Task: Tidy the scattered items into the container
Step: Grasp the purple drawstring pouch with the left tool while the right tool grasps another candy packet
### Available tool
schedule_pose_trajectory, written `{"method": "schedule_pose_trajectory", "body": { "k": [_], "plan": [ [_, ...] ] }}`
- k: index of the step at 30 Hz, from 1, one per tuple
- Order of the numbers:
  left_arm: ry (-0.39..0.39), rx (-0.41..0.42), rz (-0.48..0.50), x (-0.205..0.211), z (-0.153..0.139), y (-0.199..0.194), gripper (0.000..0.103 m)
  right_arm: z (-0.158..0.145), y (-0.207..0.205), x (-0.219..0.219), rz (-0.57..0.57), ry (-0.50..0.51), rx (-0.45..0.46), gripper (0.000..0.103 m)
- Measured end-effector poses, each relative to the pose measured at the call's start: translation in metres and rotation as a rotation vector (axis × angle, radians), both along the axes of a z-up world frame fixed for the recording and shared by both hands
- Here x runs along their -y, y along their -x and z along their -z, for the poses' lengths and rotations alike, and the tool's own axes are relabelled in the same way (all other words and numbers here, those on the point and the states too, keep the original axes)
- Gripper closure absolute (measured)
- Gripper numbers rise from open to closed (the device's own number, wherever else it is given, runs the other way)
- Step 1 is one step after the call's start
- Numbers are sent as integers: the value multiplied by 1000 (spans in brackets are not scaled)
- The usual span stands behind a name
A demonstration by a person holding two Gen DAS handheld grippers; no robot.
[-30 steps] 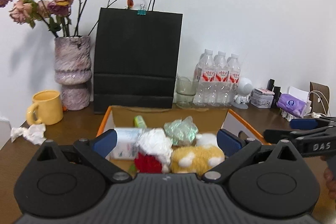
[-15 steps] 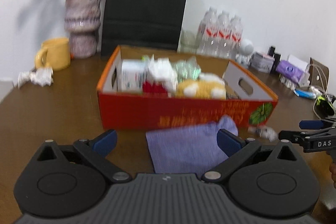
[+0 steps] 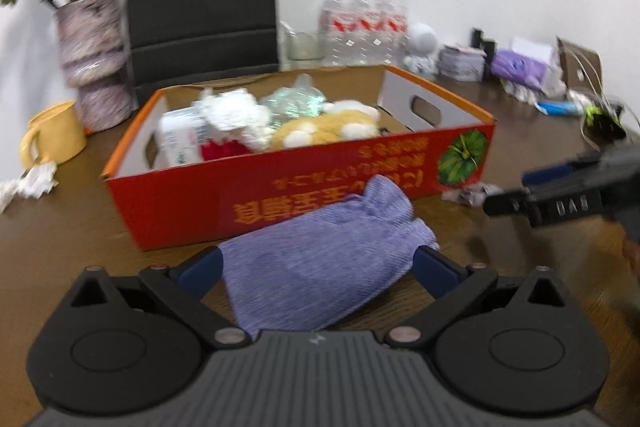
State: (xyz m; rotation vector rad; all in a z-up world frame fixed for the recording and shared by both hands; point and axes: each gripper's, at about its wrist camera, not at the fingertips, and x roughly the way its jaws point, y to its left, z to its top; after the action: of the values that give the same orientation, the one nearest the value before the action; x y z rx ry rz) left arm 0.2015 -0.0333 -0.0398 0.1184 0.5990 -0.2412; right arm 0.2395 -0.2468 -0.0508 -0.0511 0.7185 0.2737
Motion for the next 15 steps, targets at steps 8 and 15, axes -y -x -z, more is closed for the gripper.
{"method": "schedule_pose_trajectory", "body": {
  "k": [8,15],
  "plan": [
    [-70,-9,33,13,13,-15,0,-7,-10,-12,-44,21,37,38],
    [-72,-17,55,15,18,-21,2,-3,-20,5,22,-43,-5,60]
  ]
}}
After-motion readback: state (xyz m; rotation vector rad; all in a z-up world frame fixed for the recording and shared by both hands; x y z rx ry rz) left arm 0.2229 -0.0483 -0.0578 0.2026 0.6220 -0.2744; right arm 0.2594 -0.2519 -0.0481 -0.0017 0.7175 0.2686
